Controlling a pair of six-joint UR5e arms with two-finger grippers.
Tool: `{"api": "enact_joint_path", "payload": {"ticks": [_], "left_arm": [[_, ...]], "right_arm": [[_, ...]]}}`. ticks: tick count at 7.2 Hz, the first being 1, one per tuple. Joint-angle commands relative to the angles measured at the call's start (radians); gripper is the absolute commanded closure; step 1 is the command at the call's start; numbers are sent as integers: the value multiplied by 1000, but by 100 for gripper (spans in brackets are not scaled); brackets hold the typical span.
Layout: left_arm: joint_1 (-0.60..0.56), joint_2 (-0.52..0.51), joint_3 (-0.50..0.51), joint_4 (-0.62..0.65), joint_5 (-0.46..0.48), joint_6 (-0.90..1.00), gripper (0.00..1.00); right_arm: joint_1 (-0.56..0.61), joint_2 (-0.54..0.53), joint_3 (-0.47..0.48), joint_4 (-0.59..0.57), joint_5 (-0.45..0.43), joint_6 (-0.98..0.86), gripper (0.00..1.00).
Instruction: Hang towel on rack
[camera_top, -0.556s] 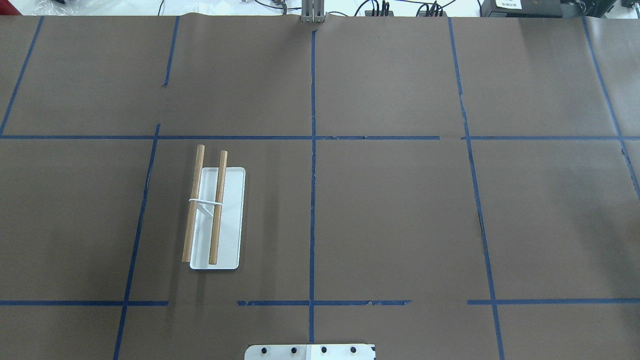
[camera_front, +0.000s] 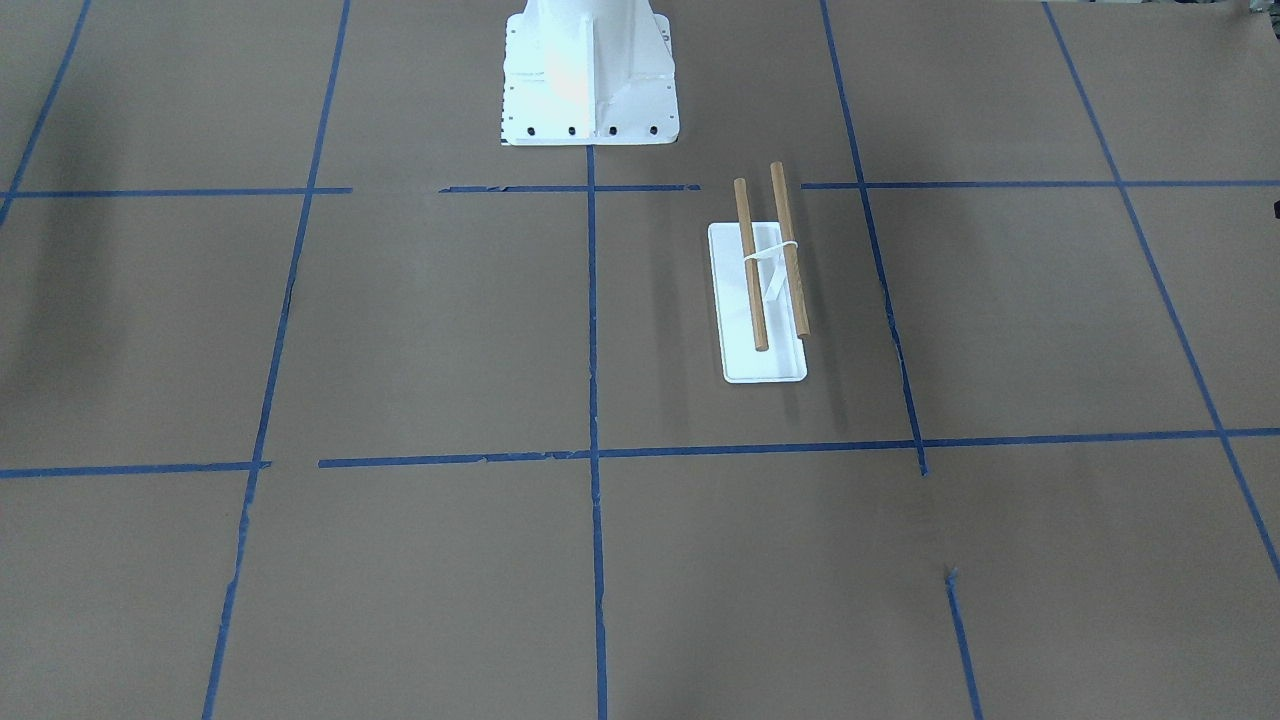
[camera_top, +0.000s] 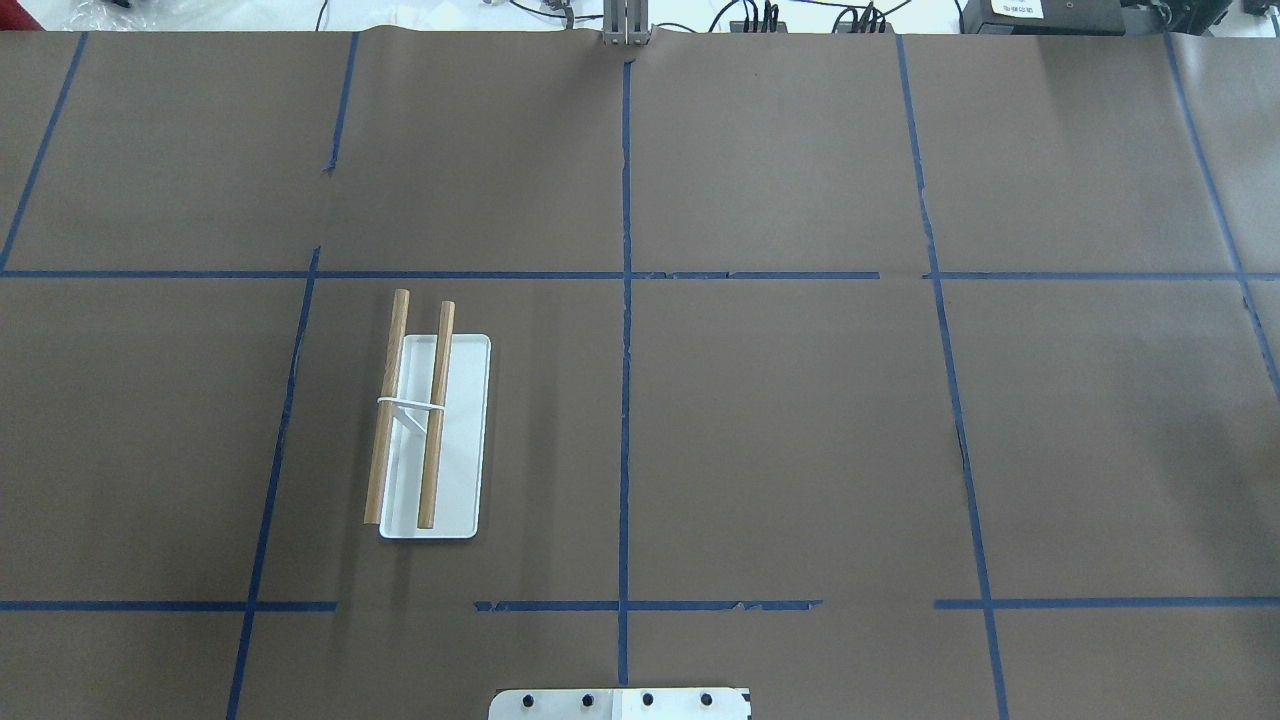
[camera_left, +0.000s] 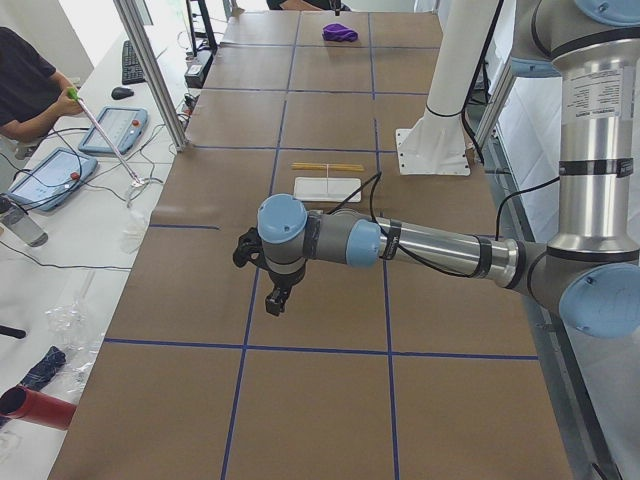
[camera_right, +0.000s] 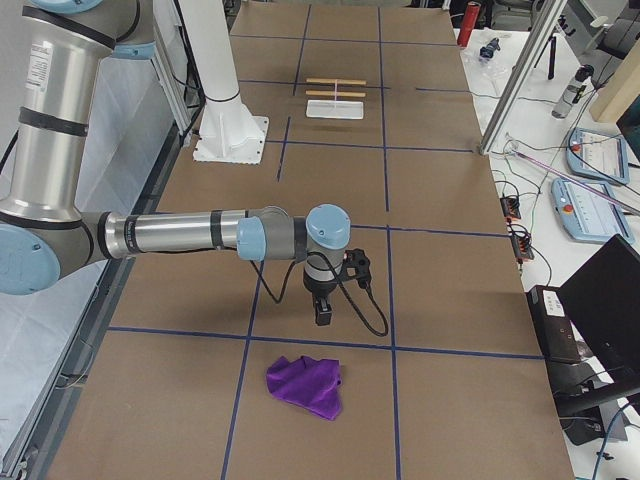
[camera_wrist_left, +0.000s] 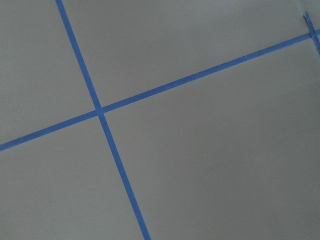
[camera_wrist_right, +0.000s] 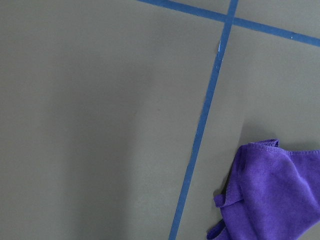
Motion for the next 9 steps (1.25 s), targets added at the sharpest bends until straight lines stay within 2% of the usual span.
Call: {"api": "enact_joint_path", "payload": {"ticks": [1, 2, 3, 4, 5, 6, 7, 8, 9], "left_arm": [[-1, -11, 0, -6, -3, -5, 0], [-1, -34, 6, -12, -12, -55, 0], [-1, -42, 10, -14, -13, -72, 0], [-1, -42, 12, -15, -13, -68, 0], [0, -42, 17, -55, -12, -69, 0], [0, -44, 33, -110, -13, -72, 0], [0, -36, 35, -144, -12, -74, 0], [0, -30, 27, -145, -13, -72, 0], [0, -31, 29, -145, -13, -72, 0]], "right_arm": [[0, -3, 0, 0, 0, 0, 0], [0, -10, 19, 0, 11, 3, 0], [0, -18, 9, 0, 82, 6, 0], [-2, -15, 6, 0, 103, 3, 0], [-2, -6, 3, 6, 80, 2, 0], [-2, 3, -40, 21, 62, 15, 0], [-2, 23, -115, 26, 63, 14, 0], [-2, 60, -244, 133, 60, 12, 0], [-2, 106, -392, 304, 59, 17, 0]]}}
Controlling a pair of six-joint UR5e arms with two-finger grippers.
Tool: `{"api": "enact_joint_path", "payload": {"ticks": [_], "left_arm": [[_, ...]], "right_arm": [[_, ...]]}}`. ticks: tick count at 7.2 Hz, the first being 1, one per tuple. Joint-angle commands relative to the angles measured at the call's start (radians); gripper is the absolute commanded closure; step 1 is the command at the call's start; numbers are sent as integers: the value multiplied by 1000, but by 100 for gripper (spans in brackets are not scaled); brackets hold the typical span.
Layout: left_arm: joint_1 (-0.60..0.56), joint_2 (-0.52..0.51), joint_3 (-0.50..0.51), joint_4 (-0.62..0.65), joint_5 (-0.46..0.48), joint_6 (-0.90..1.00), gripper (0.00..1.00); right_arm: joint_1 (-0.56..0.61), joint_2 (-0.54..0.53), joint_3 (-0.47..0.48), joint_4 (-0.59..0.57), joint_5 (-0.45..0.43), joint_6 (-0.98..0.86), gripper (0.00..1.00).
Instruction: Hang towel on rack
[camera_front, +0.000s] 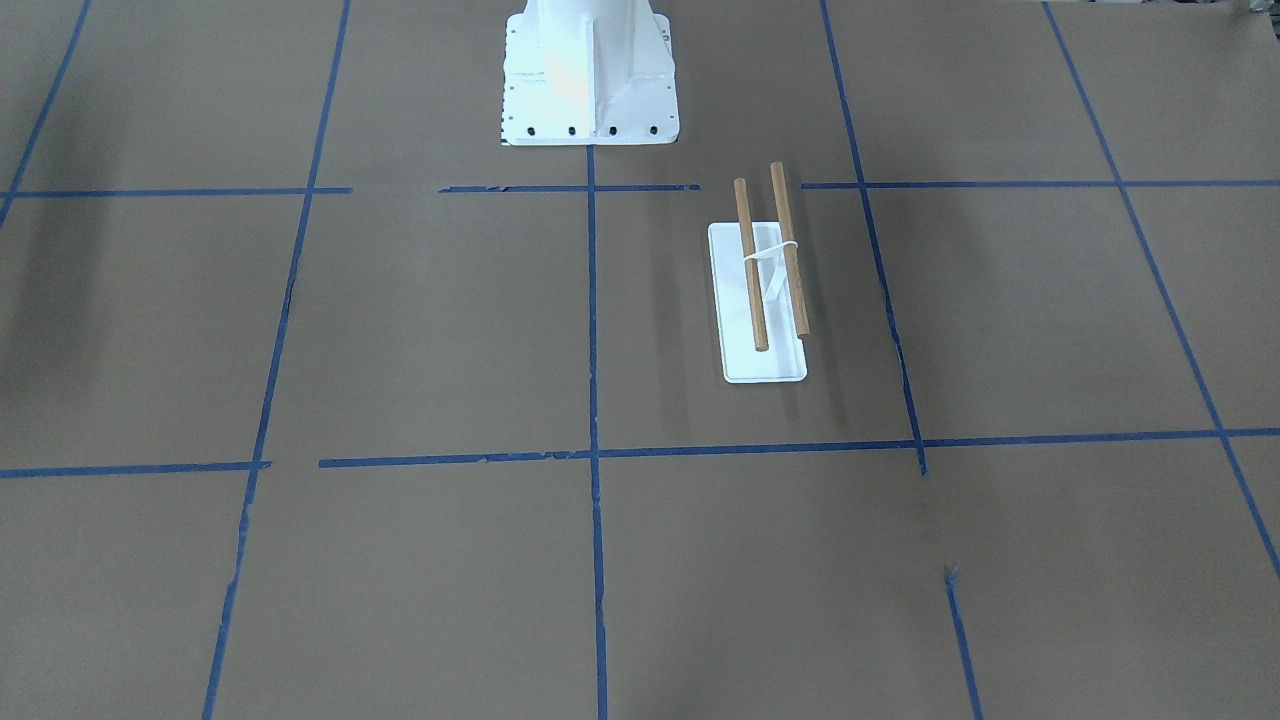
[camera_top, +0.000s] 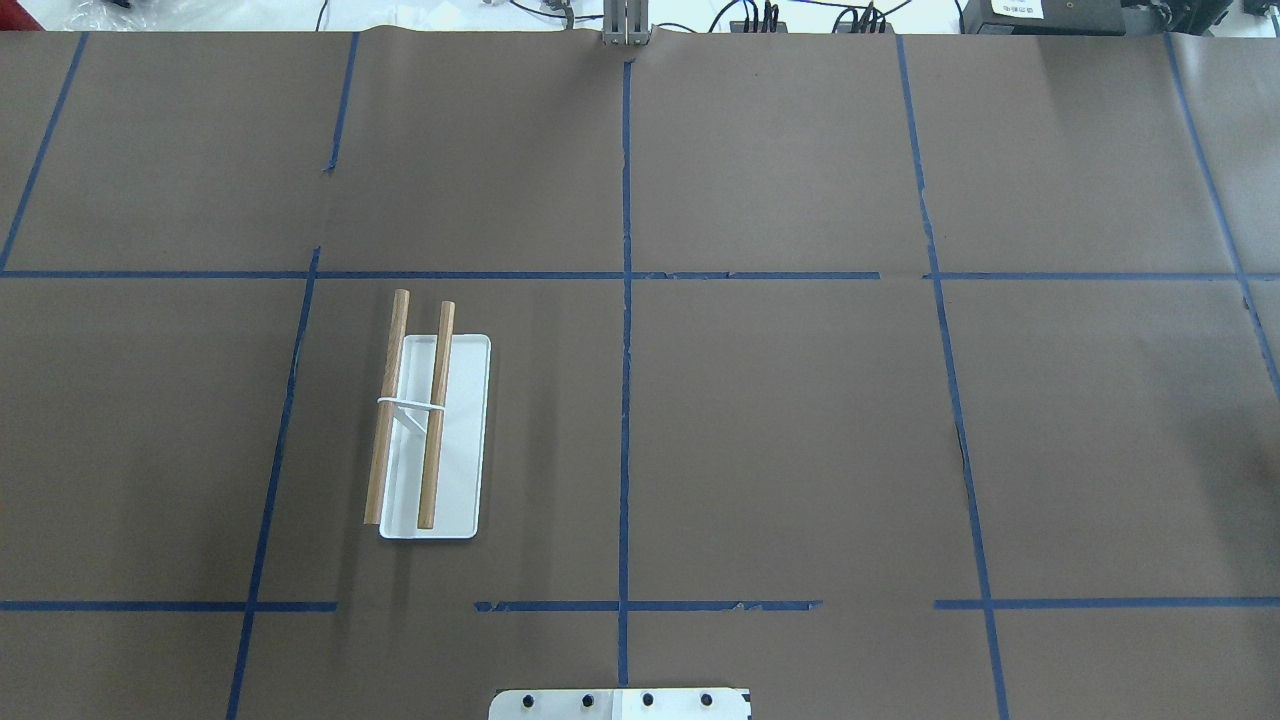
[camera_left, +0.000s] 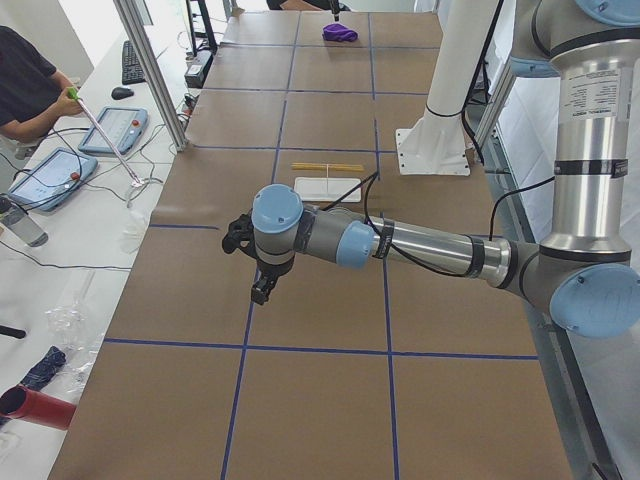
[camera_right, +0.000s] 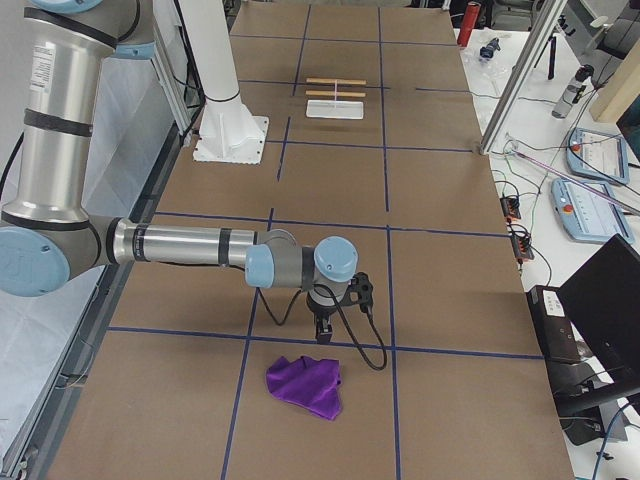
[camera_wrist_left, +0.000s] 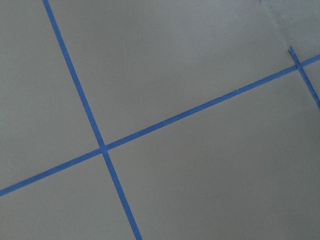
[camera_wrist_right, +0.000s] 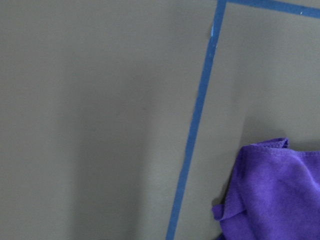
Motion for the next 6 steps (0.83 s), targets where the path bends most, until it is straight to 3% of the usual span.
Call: {"api": "enact_joint_path", "payload": {"ticks": [1, 2, 3, 6], "left_arm": [[0, 2, 1, -9, 0, 0, 0], [0, 3, -6, -9, 0, -1, 0], [0, 2, -5, -9, 0, 0, 0], [0, 3, 3, -46, 0, -4, 0]], "right_arm": [[0, 74, -221, 227, -20, 14, 8], [-2, 118, -288, 234, -58, 43, 19], [-2, 169, -353, 234, -57, 52, 21], [-3, 153, -375, 233, -50, 74, 25]]}}
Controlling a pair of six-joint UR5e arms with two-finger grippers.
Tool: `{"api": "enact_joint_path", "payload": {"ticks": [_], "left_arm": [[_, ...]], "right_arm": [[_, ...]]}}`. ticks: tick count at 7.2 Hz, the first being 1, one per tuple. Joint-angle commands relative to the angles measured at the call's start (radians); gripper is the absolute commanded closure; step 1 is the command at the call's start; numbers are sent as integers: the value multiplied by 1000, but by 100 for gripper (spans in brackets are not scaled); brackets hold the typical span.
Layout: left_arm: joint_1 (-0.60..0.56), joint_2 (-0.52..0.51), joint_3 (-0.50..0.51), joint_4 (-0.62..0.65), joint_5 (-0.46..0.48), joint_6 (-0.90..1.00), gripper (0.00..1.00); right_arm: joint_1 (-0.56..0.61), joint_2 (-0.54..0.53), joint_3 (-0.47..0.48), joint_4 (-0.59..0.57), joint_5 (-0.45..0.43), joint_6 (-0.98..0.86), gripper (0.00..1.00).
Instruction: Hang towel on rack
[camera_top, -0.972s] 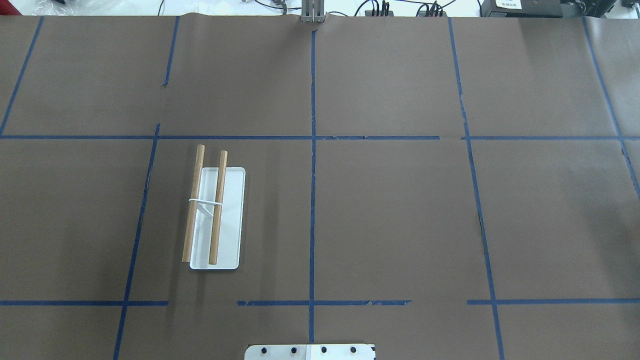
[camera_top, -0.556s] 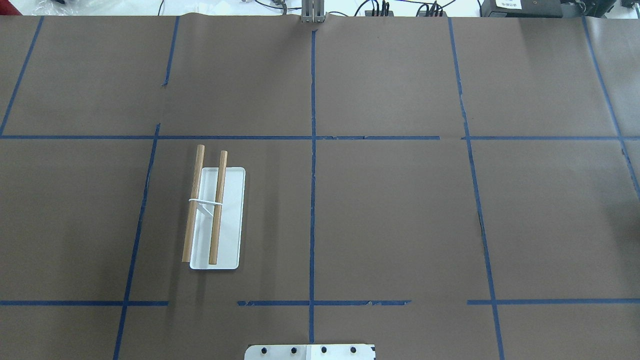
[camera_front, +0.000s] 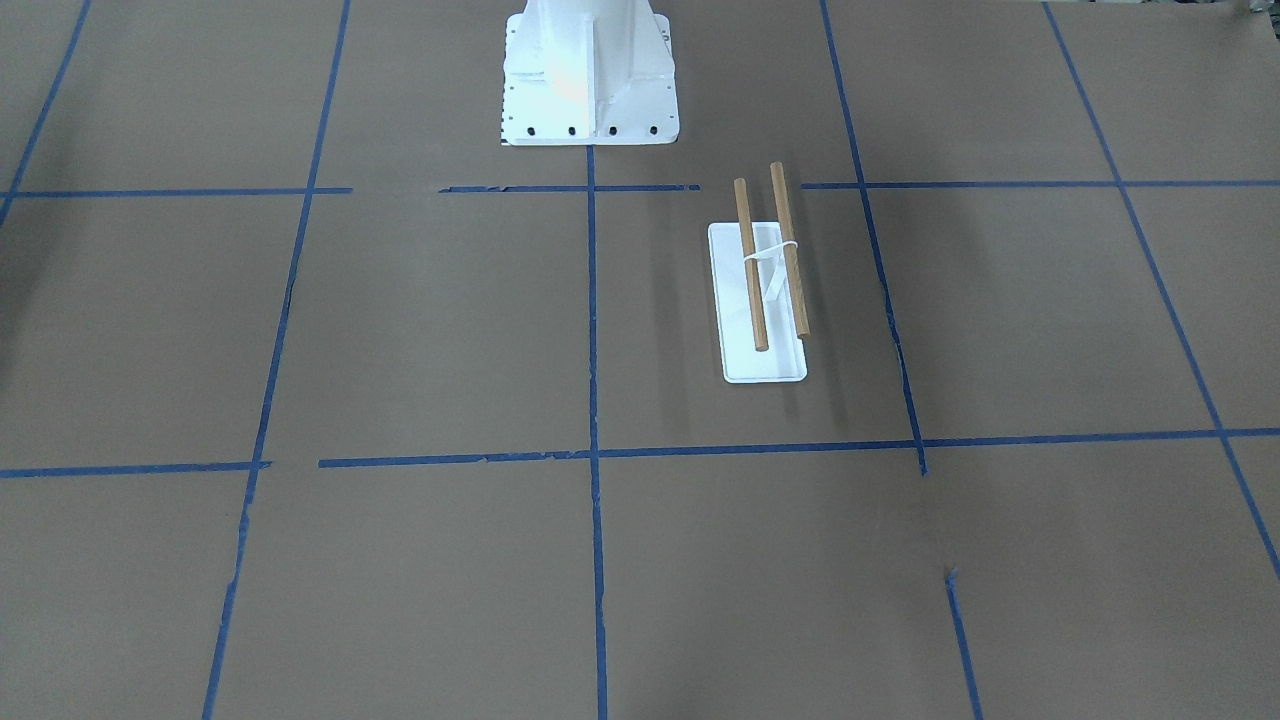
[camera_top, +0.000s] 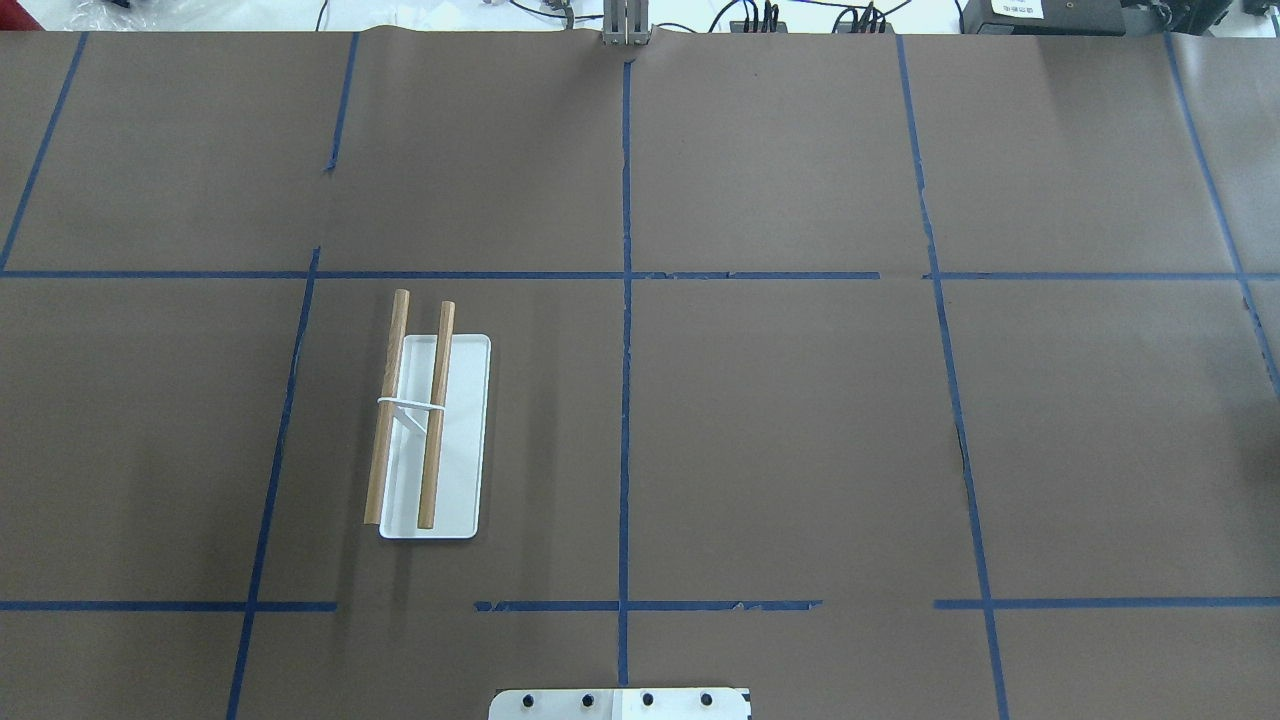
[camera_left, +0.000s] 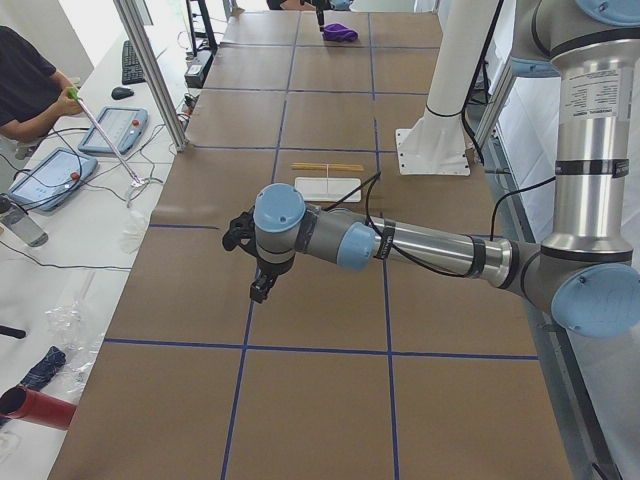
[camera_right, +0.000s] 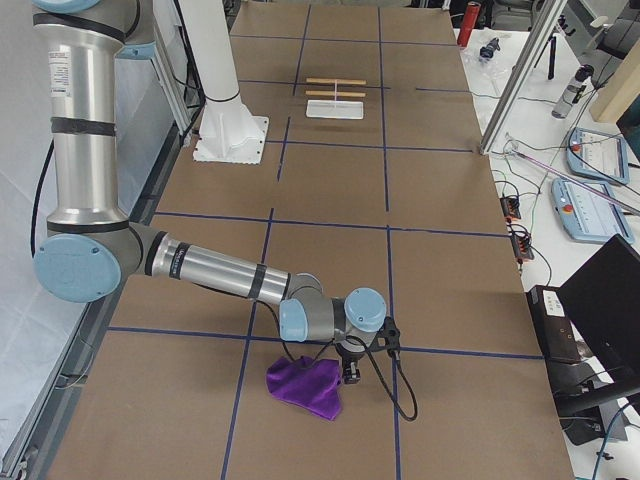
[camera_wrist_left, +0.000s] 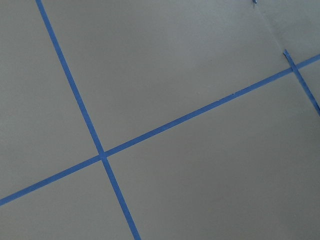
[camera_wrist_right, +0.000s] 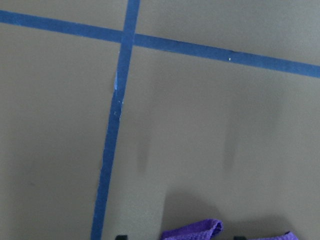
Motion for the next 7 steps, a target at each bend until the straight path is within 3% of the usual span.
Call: {"api": "enact_joint_path", "payload": {"ticks": [1, 3, 4, 5, 7], "left_arm": [[0, 1, -1, -9, 0, -1, 0], [0, 1, 0, -9, 0, -1, 0], [-1, 1, -1, -9, 0, -1, 0], [-1, 1, 0, -9, 0, -1, 0], [-1, 2, -3, -9, -4, -1, 0]], "right_arm": [[-6, -8, -15, -2, 9, 9, 25], [-18, -6, -41, 0, 6, 8, 36], [-19, -6, -41, 0, 8, 11, 77], [-24, -6, -41, 0, 8, 9, 100], [-26, 0, -33, 4, 11, -3, 100]]}}
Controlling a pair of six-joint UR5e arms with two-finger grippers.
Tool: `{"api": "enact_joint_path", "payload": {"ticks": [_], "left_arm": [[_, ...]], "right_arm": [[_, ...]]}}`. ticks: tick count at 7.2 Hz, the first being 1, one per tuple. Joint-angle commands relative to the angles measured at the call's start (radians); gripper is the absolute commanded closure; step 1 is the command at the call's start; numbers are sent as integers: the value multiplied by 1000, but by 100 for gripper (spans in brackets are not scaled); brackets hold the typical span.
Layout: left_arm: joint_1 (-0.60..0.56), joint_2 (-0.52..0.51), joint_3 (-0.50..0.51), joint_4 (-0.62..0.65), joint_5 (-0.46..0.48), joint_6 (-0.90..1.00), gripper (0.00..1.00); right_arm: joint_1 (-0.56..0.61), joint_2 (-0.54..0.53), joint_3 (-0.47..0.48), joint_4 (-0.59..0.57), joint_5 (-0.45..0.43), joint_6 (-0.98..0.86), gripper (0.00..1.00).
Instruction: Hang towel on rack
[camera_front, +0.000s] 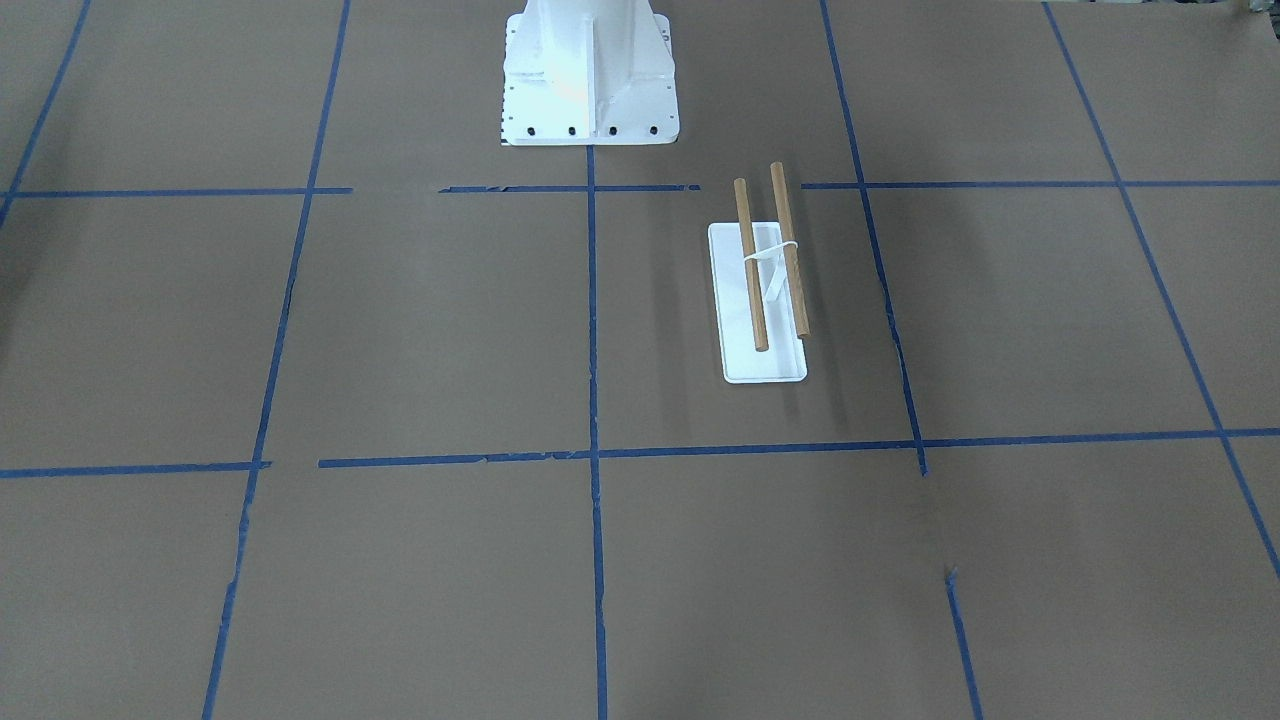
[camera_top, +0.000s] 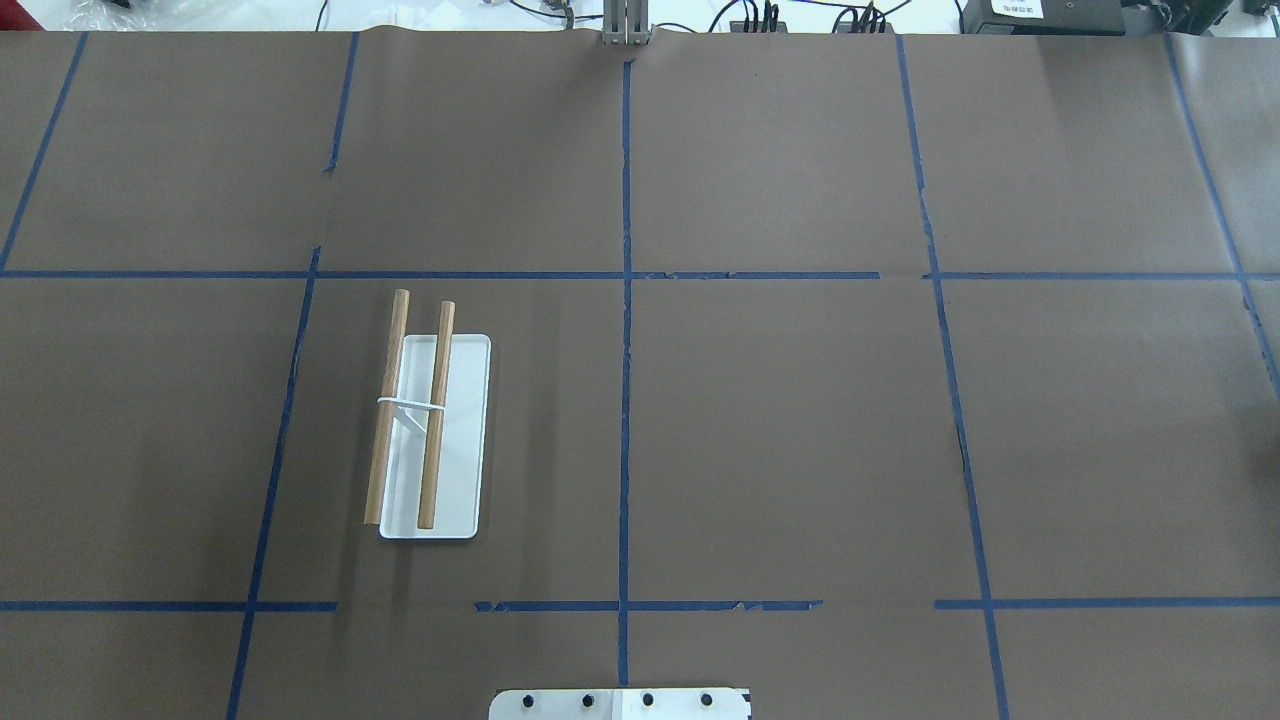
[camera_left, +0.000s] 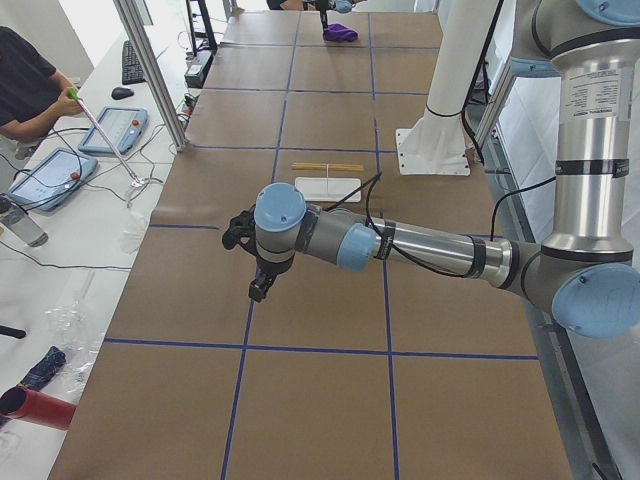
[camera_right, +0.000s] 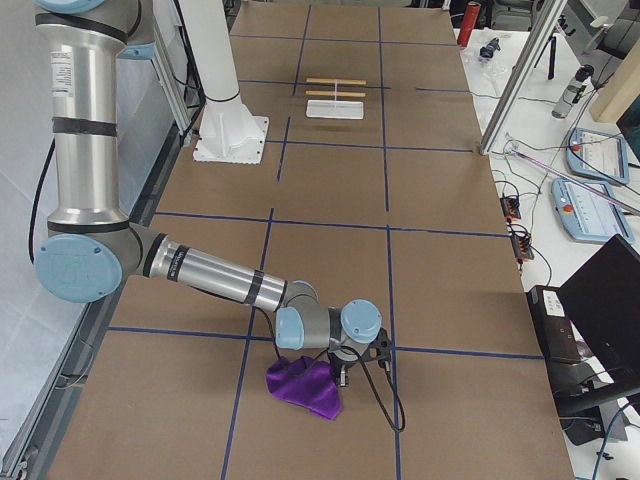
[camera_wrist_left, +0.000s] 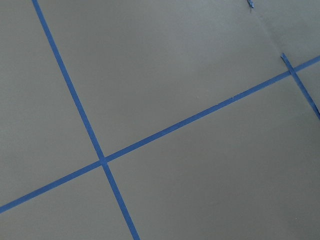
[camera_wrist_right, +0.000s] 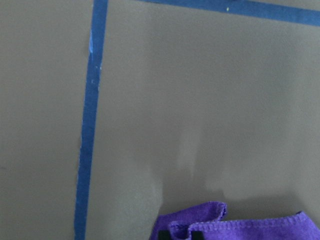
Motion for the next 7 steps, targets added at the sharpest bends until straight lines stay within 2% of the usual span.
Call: {"api": "enact_joint_path", "payload": {"ticks": [1, 2, 3, 5, 6, 7], "left_arm": [[0, 1, -1, 0, -21, -2, 0], [0, 0, 0, -2, -31, 2, 0], [-2, 3, 0, -18, -31, 5, 0], [-3, 18, 0, -51, -33, 0, 0], [-2, 16, -1, -51, -33, -14, 0], [0, 9, 0, -52, -33, -99, 0]], "right_arm": [[0, 10, 49, 1, 38, -5, 100], [6, -11, 148, -10, 67, 4, 100], [14, -58, 307, -71, 71, 13, 100], [9, -61, 727, -404, 71, 272, 100], [-24, -59, 864, -438, 78, 408, 100], [-84, -24, 928, -437, 109, 573, 100]]}}
